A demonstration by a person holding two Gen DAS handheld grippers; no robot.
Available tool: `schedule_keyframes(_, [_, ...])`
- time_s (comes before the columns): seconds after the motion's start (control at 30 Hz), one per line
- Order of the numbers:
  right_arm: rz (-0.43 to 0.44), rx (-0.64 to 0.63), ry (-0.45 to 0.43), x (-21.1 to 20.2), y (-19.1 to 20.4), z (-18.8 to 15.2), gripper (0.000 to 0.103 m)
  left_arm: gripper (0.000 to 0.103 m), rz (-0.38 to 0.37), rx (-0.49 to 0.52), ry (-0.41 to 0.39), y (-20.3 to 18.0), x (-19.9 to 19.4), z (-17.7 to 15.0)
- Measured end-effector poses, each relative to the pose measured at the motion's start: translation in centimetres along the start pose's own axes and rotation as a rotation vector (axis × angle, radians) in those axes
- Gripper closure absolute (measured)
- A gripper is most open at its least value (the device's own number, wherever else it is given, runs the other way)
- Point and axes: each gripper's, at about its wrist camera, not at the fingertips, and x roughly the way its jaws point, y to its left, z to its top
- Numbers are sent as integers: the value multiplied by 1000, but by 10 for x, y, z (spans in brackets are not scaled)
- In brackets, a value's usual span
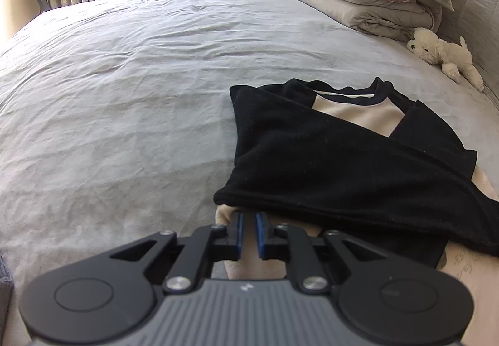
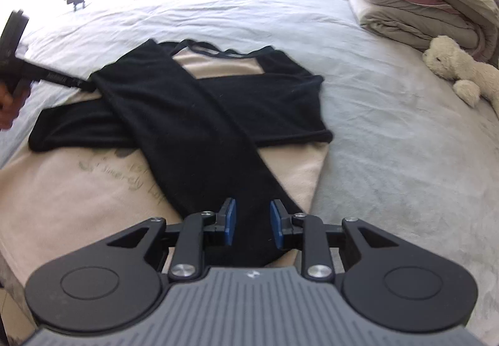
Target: Fold clothes
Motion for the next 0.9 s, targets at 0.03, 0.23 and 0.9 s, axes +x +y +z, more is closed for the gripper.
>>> schedule_keyframes(0.03, [23,-65,33,4,11,-4,75,92,1,2,0,0,0,0])
schedule_keyframes(0.23, [2,-160,49,6,22,-12,72,92,1,3,3,1,0,-1])
schedule_keyframes(0.9, [-29,-2,-126,-13,3,6,79,96,9,-50,-37,8,-11,5])
